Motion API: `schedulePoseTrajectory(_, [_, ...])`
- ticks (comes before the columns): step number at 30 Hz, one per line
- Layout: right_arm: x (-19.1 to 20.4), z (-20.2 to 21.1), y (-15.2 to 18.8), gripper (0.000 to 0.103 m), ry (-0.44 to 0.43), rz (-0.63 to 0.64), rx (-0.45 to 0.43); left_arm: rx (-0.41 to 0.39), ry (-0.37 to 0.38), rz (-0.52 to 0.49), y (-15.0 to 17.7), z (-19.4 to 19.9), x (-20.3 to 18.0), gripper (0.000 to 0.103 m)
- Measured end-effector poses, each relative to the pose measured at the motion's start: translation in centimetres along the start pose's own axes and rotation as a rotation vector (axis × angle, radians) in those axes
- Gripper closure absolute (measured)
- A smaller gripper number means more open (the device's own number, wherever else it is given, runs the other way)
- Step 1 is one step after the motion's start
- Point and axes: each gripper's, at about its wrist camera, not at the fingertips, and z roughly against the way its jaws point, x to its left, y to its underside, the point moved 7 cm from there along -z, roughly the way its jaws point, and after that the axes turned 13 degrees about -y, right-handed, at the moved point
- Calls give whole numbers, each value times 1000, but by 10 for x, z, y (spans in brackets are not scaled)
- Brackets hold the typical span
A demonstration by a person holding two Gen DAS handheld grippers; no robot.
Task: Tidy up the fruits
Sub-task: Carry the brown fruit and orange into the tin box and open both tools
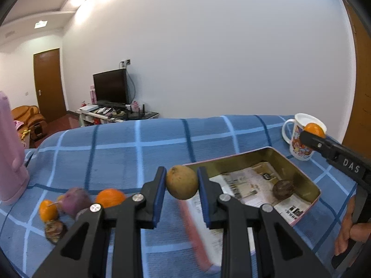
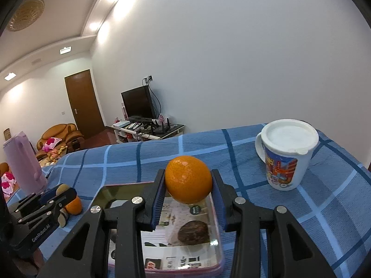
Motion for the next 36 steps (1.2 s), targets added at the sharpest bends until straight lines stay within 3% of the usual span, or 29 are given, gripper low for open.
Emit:
schedulePoseTrajectory(7, [-4, -20, 7, 63, 4, 28, 68, 17, 38, -27, -6, -11, -37, 74])
schedulePoseTrajectory(12, [-6, -42, 19, 63, 35, 72, 159, 72, 51, -51, -2, -25, -62, 74])
schedulePoseTrajectory(16, [-13, -53, 25, 63, -1, 31, 210, 121, 58, -83, 6, -34, -79, 74])
schedulePoseTrajectory(29, [-15, -60, 31, 63, -33, 21, 263, 225, 32, -91, 16, -52, -82, 74])
schedulePoseTrajectory(32, [-15, -60, 30, 62, -43, 6, 257, 225, 7, -99, 17, -53, -82, 66])
schedulePoseTrajectory(34, [-15, -60, 29, 61, -63, -12, 251, 210, -2, -99, 15, -52, -82, 48])
schedulePoseTrajectory(36, [-16, -58, 29, 54, -77, -29, 241, 182, -11, -100, 13, -46, -81, 35])
